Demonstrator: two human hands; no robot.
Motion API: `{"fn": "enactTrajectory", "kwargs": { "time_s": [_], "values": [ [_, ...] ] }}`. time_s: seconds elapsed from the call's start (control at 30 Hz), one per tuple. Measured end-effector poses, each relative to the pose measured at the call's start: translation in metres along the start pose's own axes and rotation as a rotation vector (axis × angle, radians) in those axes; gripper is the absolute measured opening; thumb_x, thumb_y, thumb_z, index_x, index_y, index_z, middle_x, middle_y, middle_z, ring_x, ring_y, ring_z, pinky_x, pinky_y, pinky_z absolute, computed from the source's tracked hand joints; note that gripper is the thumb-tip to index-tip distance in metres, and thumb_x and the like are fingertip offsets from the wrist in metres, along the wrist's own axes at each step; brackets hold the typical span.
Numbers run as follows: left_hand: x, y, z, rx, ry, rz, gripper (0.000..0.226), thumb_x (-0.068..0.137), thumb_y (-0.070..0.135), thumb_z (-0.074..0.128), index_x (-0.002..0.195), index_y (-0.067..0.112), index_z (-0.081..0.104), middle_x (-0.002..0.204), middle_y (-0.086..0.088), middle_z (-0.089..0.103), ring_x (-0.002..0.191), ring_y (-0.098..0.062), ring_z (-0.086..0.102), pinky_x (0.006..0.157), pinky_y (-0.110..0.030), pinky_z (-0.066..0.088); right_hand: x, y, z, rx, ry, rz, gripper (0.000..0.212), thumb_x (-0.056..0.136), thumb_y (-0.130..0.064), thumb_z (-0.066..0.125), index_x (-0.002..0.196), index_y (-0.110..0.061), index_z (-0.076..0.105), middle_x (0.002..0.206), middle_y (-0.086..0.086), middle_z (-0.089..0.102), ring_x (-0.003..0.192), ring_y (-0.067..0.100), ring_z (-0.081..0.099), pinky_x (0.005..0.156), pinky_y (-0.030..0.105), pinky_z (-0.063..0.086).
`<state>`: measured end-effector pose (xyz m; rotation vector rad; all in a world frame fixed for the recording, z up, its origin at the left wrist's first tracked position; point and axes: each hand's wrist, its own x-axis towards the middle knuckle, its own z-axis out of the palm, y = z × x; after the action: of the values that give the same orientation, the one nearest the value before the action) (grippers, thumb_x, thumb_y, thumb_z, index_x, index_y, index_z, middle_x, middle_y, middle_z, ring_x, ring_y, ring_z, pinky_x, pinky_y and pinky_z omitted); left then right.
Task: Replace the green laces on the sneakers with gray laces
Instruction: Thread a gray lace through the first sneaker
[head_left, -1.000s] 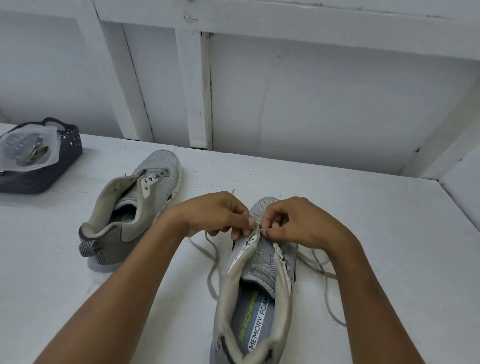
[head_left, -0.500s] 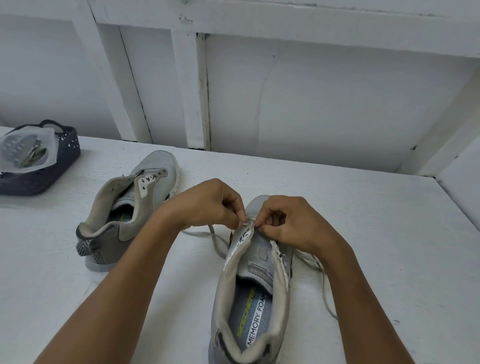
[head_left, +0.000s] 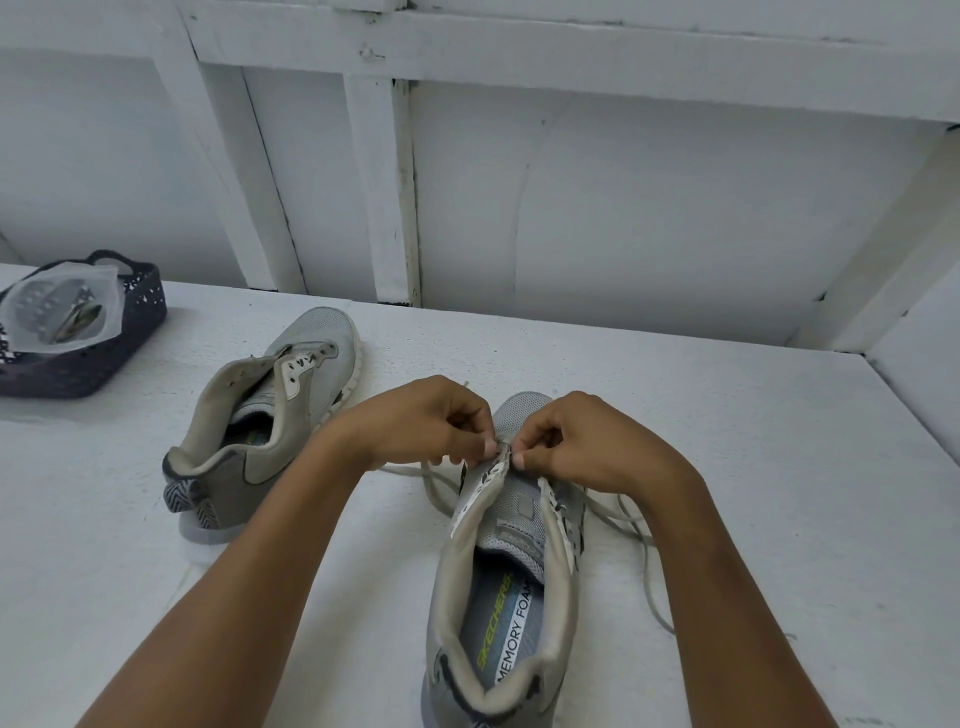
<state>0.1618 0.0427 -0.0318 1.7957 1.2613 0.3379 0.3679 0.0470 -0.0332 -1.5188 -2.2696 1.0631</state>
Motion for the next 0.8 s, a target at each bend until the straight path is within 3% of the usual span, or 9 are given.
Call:
{"fn": "enactTrajectory", "kwargs": {
  "time_s": [0.17,0.37,0.5,0.57,0.7,0.8],
  "values": [
    [-0.001,-0.004,-0.003,-0.019,0.030,0.112,0.004,0.087,0.008,0.072,0.085,0.011,0.074,0.081,-0.006,0.074,0.073,-0.012,0.064,0.074,-0.028,0.051,0.002,0.002,0.002,0.063,0.058,-0.012,0.013,0.077,-0.011,0.078,0.075,-0.022,0.071,0.064,-0.011,0.063,0.053,-0.004,0.052,0.055,0.012,0.043],
    [0.004,-0.014,-0.006,0.033,-0.004,0.046,0.007,0.086,0.007,0.069,0.084,0.011,0.074,0.079,-0.006,0.074,0.072,-0.011,0.065,0.080,-0.041,0.054,0.004,0.005,0.001,0.128,0.039,0.011,0.015,0.074,-0.016,0.085,0.077,-0.019,0.071,0.065,-0.009,0.064,0.057,0.000,0.056,0.061,0.020,0.049],
    [0.005,-0.011,-0.006,0.058,-0.022,0.033,0.006,0.087,0.009,0.068,0.085,0.007,0.073,0.078,-0.010,0.073,0.068,-0.009,0.064,0.074,-0.031,0.051,0.003,0.007,-0.004,0.160,0.010,0.024,0.017,0.074,-0.019,0.086,0.077,-0.017,0.070,0.064,-0.009,0.064,0.058,0.002,0.056,0.062,0.023,0.049],
    [0.004,-0.010,-0.007,0.040,-0.018,0.050,0.005,0.087,0.008,0.068,0.085,0.006,0.073,0.078,-0.012,0.073,0.069,-0.009,0.062,0.072,-0.027,0.048,0.000,0.010,-0.006,0.160,0.035,0.044,0.020,0.074,-0.024,0.086,0.078,-0.017,0.068,0.065,-0.006,0.066,0.058,0.004,0.057,0.063,0.027,0.049],
    [0.003,-0.016,-0.007,-0.042,-0.016,0.046,0.007,0.085,0.010,0.070,0.085,0.004,0.072,0.075,-0.010,0.073,0.071,-0.015,0.066,0.073,-0.031,0.052,-0.012,0.015,-0.010,0.125,0.064,0.133,0.035,0.074,-0.042,0.084,0.079,-0.012,0.067,0.058,-0.006,0.064,0.050,0.002,0.054,0.053,0.021,0.043],
    [0.005,-0.018,-0.003,0.017,-0.006,-0.007,0.011,0.090,0.013,0.069,0.086,0.003,0.071,0.076,-0.010,0.073,0.071,-0.016,0.067,0.074,-0.034,0.055,-0.019,0.017,-0.010,0.204,0.039,0.193,0.048,0.072,-0.048,0.083,0.085,-0.005,0.067,0.067,0.000,0.067,0.060,0.008,0.061,0.060,0.026,0.050]
  ]
}}
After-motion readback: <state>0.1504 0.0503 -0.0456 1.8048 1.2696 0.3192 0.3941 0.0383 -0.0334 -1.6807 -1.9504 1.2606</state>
